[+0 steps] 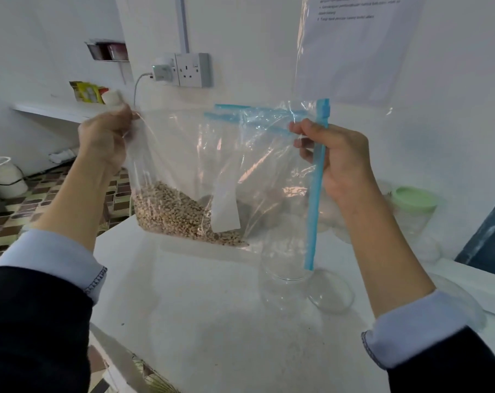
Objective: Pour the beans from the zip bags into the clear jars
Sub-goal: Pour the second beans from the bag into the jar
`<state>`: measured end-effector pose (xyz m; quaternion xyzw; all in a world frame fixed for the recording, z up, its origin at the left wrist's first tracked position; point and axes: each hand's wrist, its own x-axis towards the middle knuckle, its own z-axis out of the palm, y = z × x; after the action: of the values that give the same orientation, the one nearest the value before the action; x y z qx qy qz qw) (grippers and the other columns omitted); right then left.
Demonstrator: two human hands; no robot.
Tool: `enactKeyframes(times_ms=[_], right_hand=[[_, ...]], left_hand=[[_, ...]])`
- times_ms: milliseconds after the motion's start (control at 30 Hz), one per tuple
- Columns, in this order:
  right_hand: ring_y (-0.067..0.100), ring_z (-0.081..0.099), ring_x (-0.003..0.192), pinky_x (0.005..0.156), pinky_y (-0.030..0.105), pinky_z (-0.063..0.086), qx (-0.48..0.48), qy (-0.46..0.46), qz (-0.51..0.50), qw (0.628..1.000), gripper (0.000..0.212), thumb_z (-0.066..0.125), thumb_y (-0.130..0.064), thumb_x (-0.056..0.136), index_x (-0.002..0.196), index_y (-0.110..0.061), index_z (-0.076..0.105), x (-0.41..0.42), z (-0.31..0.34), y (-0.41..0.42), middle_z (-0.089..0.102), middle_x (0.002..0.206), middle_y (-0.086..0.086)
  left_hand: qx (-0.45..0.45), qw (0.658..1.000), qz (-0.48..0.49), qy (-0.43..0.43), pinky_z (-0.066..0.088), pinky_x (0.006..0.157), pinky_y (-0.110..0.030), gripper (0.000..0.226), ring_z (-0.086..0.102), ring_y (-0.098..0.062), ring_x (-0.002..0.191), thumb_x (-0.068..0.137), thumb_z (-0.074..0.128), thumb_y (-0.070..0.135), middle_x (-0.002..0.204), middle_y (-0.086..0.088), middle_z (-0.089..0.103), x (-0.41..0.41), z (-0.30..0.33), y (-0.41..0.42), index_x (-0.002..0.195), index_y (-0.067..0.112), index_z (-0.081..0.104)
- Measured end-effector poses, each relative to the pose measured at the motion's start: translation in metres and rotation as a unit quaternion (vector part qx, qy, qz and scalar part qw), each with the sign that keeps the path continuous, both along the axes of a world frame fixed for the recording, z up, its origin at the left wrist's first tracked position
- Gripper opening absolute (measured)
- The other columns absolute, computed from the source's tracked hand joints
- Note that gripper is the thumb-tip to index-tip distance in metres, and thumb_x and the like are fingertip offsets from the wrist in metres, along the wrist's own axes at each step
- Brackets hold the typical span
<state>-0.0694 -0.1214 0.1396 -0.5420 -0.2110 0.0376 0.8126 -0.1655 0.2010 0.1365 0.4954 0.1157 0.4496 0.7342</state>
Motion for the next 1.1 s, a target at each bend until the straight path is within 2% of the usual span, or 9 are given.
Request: enactKeyframes(times_ms=[100, 233, 333, 400, 500, 667, 800, 933, 1100], right_hand=[[0.015, 0.062, 0.066, 0.065, 0.022, 0.050, 0.003, -0.002, 0.002, 1.000, 0.006, 0.069, -0.009, 0.083, 0.079, -0.006, 0.073, 0.000, -0.001, 0.003, 0.075, 0.087, 0.007], [0.016, 0.063, 0.070, 0.067, 0.023, 0.050, 0.005, -0.010, -0.008, 1.000, 0.006, 0.068, -0.010, 0.084, 0.083, -0.006, 0.073, 0.006, -0.006, -0.001, 0.074, 0.092, 0.008], [0.015, 0.064, 0.072, 0.069, 0.023, 0.050, -0.007, -0.015, -0.012, 1.000, 0.009, 0.066, -0.011, 0.085, 0.085, -0.004, 0.072, 0.009, -0.013, -0.008, 0.075, 0.092, 0.007], [0.015, 0.064, 0.072, 0.068, 0.023, 0.050, -0.008, -0.005, -0.011, 1.000, 0.010, 0.065, -0.010, 0.086, 0.086, -0.003, 0.071, 0.010, -0.019, -0.011, 0.074, 0.092, 0.006], [0.014, 0.064, 0.072, 0.068, 0.022, 0.050, -0.008, -0.002, -0.015, 1.000, 0.011, 0.063, -0.011, 0.088, 0.086, -0.003, 0.071, 0.012, -0.024, -0.014, 0.074, 0.093, 0.007], [0.016, 0.064, 0.076, 0.069, 0.023, 0.050, -0.010, -0.010, -0.010, 1.000, 0.012, 0.064, -0.013, 0.088, 0.087, -0.003, 0.071, 0.015, -0.026, -0.018, 0.073, 0.098, 0.009], [0.016, 0.065, 0.077, 0.069, 0.023, 0.050, -0.009, -0.008, -0.002, 1.000, 0.013, 0.064, -0.016, 0.087, 0.082, -0.008, 0.073, 0.017, -0.027, -0.020, 0.074, 0.097, 0.007], [0.014, 0.068, 0.082, 0.073, 0.025, 0.051, -0.012, 0.002, -0.001, 1.000, 0.016, 0.062, -0.021, 0.088, 0.085, -0.008, 0.071, 0.016, -0.030, -0.024, 0.075, 0.095, 0.002], [0.014, 0.069, 0.082, 0.076, 0.027, 0.051, 0.000, 0.016, -0.009, 1.000, 0.016, 0.061, -0.019, 0.090, 0.087, -0.006, 0.070, 0.016, -0.031, -0.027, 0.075, 0.091, 0.002]], left_hand=[[-0.008, 1.000, -0.023, -0.018, 0.052, 0.067, -0.024, 0.029, 0.060, -0.009, 0.058, 0.085, 0.062, 0.000, 0.058, 0.001, 0.063, -0.003, 0.004, 0.003, 0.058, 0.010, 0.067], [-0.004, 0.998, -0.043, -0.039, 0.055, 0.079, -0.030, 0.013, 0.061, -0.009, 0.062, 0.084, 0.061, 0.002, 0.063, 0.002, 0.061, -0.009, 0.011, 0.005, 0.073, 0.009, 0.063], [0.024, 0.999, -0.039, -0.024, 0.055, 0.077, -0.028, 0.011, 0.064, -0.011, 0.072, 0.083, 0.060, 0.003, 0.063, 0.003, 0.063, -0.008, 0.017, 0.011, 0.074, 0.009, 0.061], [0.044, 0.998, -0.042, -0.010, 0.054, 0.078, -0.026, 0.012, 0.065, -0.012, 0.076, 0.082, 0.060, 0.003, 0.061, 0.004, 0.064, -0.007, 0.020, 0.012, 0.072, 0.010, 0.061], [0.045, 0.998, -0.050, -0.016, 0.053, 0.077, -0.025, 0.023, 0.063, -0.008, 0.067, 0.084, 0.059, 0.002, 0.058, 0.005, 0.063, -0.005, 0.021, 0.009, 0.064, 0.012, 0.062], [0.076, 0.995, -0.060, -0.012, 0.053, 0.078, -0.029, 0.033, 0.065, -0.010, 0.074, 0.087, 0.057, 0.004, 0.066, 0.003, 0.067, -0.004, 0.025, 0.002, 0.059, 0.017, 0.067], [0.100, 0.993, -0.053, -0.009, 0.051, 0.090, -0.033, 0.046, 0.065, -0.012, 0.083, 0.090, 0.054, 0.001, 0.078, 0.004, 0.071, -0.007, 0.027, -0.008, 0.051, 0.019, 0.071], [0.186, 0.981, -0.057, 0.015, 0.047, 0.100, -0.040, 0.043, 0.066, -0.018, 0.102, 0.090, 0.053, 0.004, 0.090, 0.005, 0.074, -0.012, 0.030, -0.015, 0.056, 0.021, 0.073], [0.210, 0.977, -0.038, 0.016, 0.048, 0.100, -0.041, 0.039, 0.068, -0.015, 0.092, 0.087, 0.059, 0.005, 0.078, 0.007, 0.072, -0.014, 0.038, -0.023, 0.054, 0.021, 0.071]])
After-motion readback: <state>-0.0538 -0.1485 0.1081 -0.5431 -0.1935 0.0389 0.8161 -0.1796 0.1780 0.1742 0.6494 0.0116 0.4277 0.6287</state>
